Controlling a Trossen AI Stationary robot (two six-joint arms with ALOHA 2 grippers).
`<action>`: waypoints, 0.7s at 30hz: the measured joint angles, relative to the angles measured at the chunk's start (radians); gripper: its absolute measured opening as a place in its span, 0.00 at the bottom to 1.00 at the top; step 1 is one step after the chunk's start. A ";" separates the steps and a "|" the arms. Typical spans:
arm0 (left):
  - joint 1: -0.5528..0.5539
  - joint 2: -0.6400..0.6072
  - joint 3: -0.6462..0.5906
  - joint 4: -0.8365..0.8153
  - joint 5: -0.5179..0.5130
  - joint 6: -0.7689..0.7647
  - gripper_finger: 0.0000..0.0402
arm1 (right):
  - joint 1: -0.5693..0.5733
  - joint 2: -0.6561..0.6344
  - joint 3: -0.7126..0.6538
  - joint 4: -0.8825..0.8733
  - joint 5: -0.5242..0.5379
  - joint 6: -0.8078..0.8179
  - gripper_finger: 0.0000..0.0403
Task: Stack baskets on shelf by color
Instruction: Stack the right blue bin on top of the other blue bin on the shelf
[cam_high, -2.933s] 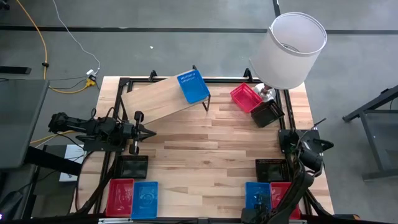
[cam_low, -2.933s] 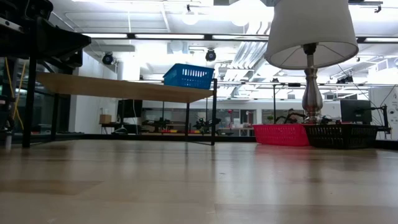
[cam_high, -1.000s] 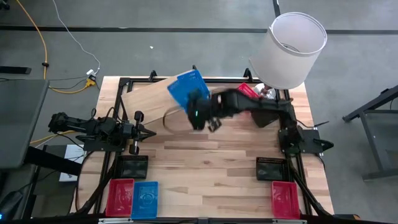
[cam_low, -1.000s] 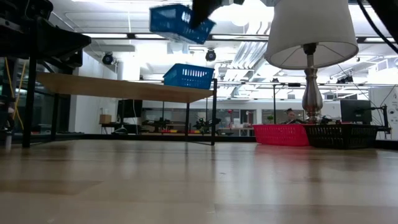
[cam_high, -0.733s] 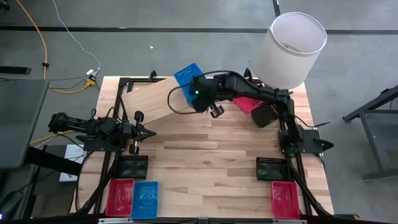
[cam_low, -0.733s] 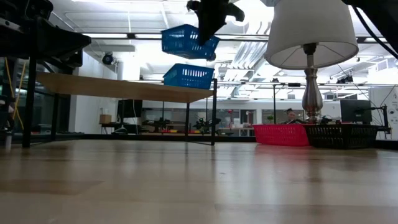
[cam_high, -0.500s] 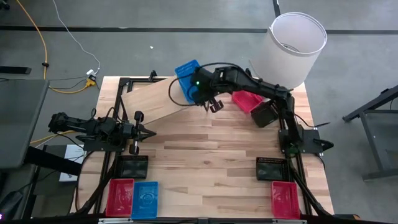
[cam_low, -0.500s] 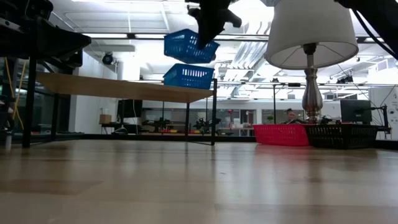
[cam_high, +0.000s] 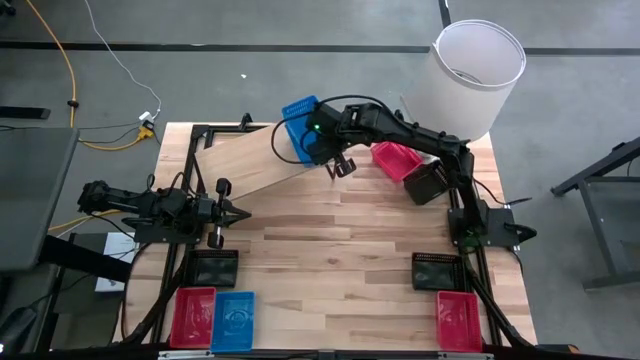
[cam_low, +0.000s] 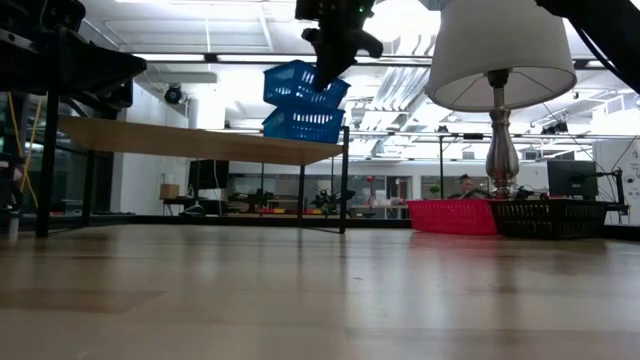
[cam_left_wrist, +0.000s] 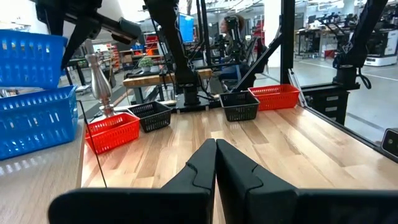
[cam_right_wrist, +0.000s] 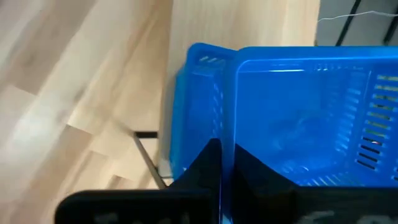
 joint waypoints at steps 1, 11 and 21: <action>0.000 0.000 0.000 0.000 0.000 -0.001 0.01 | 0.000 0.000 0.000 0.000 -0.002 0.008 0.00; 0.000 0.000 0.000 0.000 0.000 0.000 0.01 | 0.000 0.000 0.000 0.000 -0.002 0.093 0.00; 0.000 0.000 0.000 0.000 0.000 -0.001 0.01 | 0.000 0.000 0.000 -0.017 -0.049 0.107 0.00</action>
